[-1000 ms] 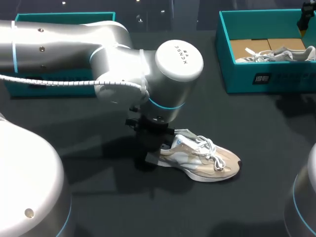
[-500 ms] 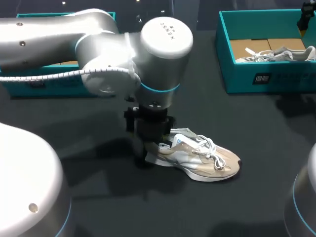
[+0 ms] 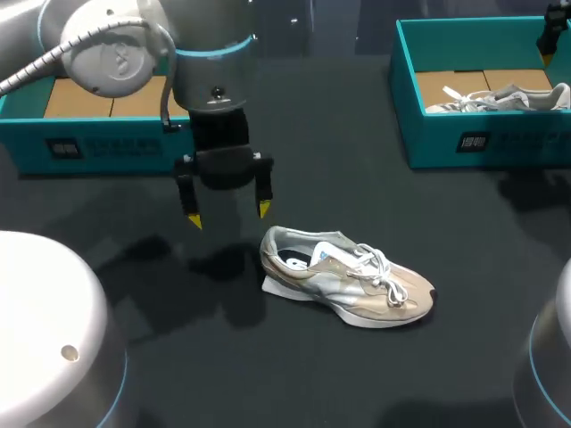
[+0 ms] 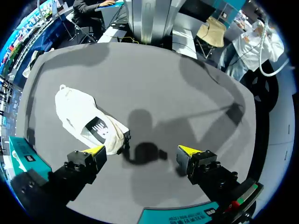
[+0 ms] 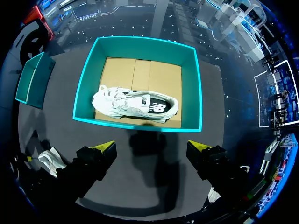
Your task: Take the shoe out of the shoebox, open the shoe tongue, remove and reinsert the insole, then place the shoe into the shoebox
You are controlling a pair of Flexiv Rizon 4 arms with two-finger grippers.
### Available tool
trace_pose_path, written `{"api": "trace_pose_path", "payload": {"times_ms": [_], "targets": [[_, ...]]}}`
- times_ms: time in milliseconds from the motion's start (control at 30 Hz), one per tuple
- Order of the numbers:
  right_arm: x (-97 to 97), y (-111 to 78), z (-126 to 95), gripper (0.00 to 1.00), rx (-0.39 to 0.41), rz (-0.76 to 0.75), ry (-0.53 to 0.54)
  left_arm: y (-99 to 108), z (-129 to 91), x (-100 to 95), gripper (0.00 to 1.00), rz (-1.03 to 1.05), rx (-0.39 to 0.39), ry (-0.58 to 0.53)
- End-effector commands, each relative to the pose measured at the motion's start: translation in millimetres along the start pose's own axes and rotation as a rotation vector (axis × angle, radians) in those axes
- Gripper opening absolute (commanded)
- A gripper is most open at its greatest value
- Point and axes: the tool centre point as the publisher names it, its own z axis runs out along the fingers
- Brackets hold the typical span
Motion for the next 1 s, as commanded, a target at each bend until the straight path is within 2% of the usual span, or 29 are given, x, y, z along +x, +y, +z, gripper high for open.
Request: {"api": "trace_pose_path", "payload": {"times_ms": [33,300,400,500,667,800,1000], "targets": [[0.5,-0.5,-0.1,1.0,-0.001,0.001,-0.002,6.8,1.0,14.1,1.0,-0.057,0.115,-0.133],[0.5,-0.5,-0.1,1.0,-0.001,0.001,-0.002,6.8,1.0,14.1,1.0,-0.057,0.115,-0.133],[0.5,-0.5,-0.1,1.0,-0.001,0.001,-0.002,11.3,-7.9,20.4,1.0,-0.202,0.254,-0.241],[0.5,-0.5,-0.1,1.0,-0.001,0.001,-0.002,17.3,-14.0,26.8,1.0,-0.356,0.351,-0.348],[0.5,-0.5,-0.1,1.0,-0.001,0.001,-0.002,28.5,-16.4,36.2,1.0,-0.51,0.434,-0.455],[0.5,-0.5,-0.1,1.0,-0.001,0.001,-0.002,23.7,-7.2,47.4,1.0,-0.622,0.515,-0.554],[0.5,-0.5,-0.1,1.0,-0.001,0.001,-0.002,19.6,18.6,55.9,1.0,-0.774,0.624,-0.683]]}}
